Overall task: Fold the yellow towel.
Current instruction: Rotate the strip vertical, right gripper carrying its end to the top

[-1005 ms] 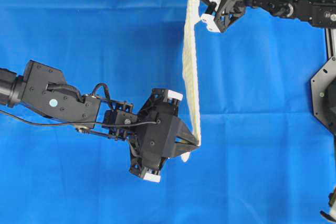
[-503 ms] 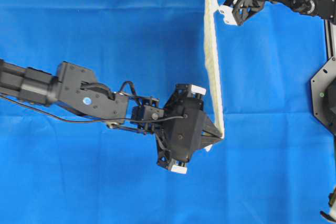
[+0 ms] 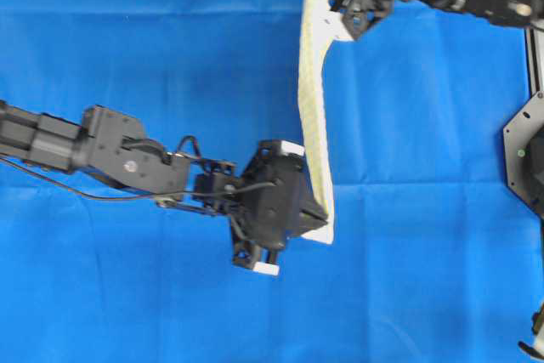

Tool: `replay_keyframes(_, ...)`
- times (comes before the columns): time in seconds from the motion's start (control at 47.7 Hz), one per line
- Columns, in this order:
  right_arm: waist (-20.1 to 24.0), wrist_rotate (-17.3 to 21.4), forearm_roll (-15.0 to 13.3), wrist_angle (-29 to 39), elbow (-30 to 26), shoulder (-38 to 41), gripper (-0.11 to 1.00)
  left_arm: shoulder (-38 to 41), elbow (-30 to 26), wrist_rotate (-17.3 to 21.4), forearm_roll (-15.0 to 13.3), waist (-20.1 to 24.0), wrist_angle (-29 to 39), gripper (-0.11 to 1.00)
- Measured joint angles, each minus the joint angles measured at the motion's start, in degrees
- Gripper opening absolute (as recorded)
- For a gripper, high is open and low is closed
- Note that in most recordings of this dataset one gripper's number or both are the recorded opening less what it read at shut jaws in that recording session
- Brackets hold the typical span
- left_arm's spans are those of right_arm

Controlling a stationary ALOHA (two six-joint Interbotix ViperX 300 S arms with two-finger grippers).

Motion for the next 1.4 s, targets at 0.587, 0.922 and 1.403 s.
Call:
replay_keyframes(0.587, 4.22, -0.09, -0.88, 3.25, -12.13, 12.04, 0.03, -6.24, 13.71, -7.65, -0.26, -2.64, -6.94, 0.02)
replay_keyframes(0.922, 4.39, -0.09, -0.88, 3.60, -12.22, 12.22, 0.03, -6.24, 14.06, -7.73, -0.26, -2.99, -6.86, 0.17)
replay_keyframes(1.403, 4.31, -0.09, -1.32, 3.87, -9.93, 10.28, 0.68, -11.69, 14.24, -7.21, -0.18, -2.99, 7.65, 0.47)
